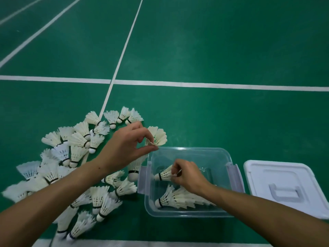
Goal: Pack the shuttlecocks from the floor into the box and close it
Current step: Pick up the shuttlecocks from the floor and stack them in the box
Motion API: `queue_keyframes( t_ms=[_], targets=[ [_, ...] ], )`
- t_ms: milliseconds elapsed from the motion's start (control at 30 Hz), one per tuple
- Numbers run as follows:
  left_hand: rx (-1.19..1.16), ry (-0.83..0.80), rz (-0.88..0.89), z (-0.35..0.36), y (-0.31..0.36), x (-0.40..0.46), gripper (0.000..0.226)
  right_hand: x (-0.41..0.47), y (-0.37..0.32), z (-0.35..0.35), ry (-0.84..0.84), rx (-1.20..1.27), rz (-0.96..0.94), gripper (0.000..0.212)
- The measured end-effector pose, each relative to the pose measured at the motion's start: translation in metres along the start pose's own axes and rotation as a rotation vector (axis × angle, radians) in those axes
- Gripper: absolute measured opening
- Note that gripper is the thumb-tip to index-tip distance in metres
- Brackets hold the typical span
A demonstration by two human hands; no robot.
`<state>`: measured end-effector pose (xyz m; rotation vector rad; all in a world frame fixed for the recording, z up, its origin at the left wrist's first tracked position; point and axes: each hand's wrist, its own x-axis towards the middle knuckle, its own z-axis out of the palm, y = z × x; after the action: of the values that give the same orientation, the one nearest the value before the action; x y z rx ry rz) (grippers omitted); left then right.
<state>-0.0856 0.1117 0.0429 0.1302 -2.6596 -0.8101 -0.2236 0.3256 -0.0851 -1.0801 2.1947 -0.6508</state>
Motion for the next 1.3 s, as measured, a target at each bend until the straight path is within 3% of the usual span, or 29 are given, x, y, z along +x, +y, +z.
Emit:
queue_keyframes(
  t_ms=[267, 433, 567, 633, 833, 1033, 1300],
  targets=[
    [-0.006, -0.074, -0.003, -0.003, 0.003, -0.01, 0.021, -0.025, -0.009, -0.029, -0.087, 0.142, 0.028, 0.037],
    [-0.013, -0.108, 0.029, -0.004, 0.008, -0.004, 0.02, -0.063, -0.04, -0.085, 0.182, 0.228, -0.079, 0.038],
    [-0.039, -0.192, 0.101, 0.007, 0.021, 0.007, 0.019, -0.071, -0.06, -0.1, 0.265, -0.033, -0.389, 0.055],
    [-0.061, -0.213, 0.121, 0.012, 0.027, 0.012, 0.019, -0.068, -0.058, -0.093, 0.301, -0.111, -0.432, 0.057],
    [-0.131, -0.243, 0.131, 0.026, 0.037, 0.02, 0.019, -0.066, -0.045, -0.084, 0.438, -0.114, -0.496, 0.042],
    [-0.256, -0.174, -0.029, 0.019, 0.034, 0.018, 0.046, -0.076, -0.014, -0.09, 0.504, -0.191, -0.347, 0.026],
    [-0.237, -0.127, -0.084, 0.008, 0.028, 0.002, 0.038, -0.074, 0.01, -0.048, 0.445, -0.261, -0.018, 0.023]
  ],
)
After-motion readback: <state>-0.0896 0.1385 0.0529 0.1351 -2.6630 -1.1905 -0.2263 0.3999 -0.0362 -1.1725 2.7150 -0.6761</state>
